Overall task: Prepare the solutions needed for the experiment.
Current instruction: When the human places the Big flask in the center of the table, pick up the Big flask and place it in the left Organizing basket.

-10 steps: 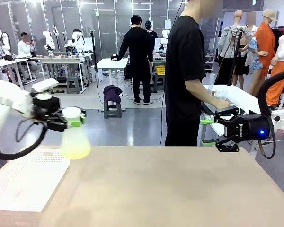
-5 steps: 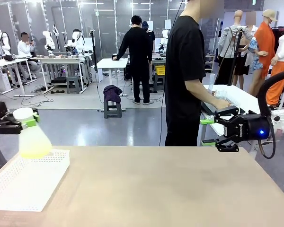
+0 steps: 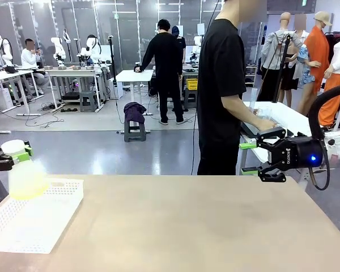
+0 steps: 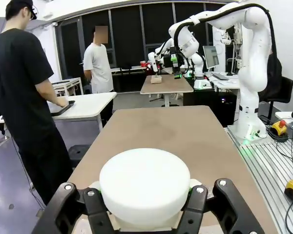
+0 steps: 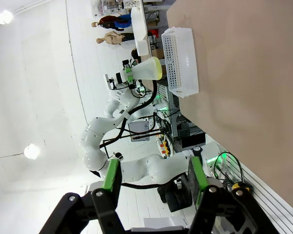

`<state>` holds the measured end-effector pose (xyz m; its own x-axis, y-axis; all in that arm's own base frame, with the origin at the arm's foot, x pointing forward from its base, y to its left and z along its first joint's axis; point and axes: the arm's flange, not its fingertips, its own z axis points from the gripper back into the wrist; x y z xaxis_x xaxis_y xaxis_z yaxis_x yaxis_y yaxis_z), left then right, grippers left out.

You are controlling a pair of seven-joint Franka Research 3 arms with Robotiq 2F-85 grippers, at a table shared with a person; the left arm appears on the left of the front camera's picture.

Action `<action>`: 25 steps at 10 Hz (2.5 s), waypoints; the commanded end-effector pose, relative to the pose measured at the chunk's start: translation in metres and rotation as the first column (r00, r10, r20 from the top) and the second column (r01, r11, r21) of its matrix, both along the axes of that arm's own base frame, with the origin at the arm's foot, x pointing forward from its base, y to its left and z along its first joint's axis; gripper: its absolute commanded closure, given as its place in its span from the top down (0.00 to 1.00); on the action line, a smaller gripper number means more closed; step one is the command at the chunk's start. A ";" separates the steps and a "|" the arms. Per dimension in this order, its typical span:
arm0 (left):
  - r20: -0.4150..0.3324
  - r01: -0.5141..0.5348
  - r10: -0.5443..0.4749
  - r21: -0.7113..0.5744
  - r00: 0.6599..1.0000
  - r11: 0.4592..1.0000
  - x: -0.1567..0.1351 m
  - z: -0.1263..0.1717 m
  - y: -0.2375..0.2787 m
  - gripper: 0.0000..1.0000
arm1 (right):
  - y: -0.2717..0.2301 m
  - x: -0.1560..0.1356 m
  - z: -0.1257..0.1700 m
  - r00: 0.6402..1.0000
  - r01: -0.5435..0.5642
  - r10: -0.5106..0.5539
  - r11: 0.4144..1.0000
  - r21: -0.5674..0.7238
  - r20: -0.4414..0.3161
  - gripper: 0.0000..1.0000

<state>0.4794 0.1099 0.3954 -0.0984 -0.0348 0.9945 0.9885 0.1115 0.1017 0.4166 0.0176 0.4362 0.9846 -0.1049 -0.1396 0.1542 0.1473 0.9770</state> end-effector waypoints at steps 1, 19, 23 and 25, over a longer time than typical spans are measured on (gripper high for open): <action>0.004 0.007 -0.007 -0.016 1.000 1.000 0.004 -0.009 0.007 0.00 | 0.000 0.000 0.001 1.000 0.000 0.000 1.000 0.004 0.003 0.70; -0.086 0.006 -0.003 0.037 0.996 0.999 0.027 -0.121 -0.019 0.27 | 0.000 0.000 0.001 1.000 0.000 0.000 1.000 0.004 0.003 0.70; -0.109 0.036 -0.030 0.049 0.994 0.998 0.018 -0.124 -0.015 0.67 | 0.000 0.000 0.001 1.000 0.000 0.000 1.000 0.004 0.003 0.70; -0.124 0.038 -0.032 0.050 0.992 0.998 0.017 -0.120 -0.013 0.87 | 0.000 0.000 0.001 1.000 0.000 0.000 1.000 0.004 0.003 0.70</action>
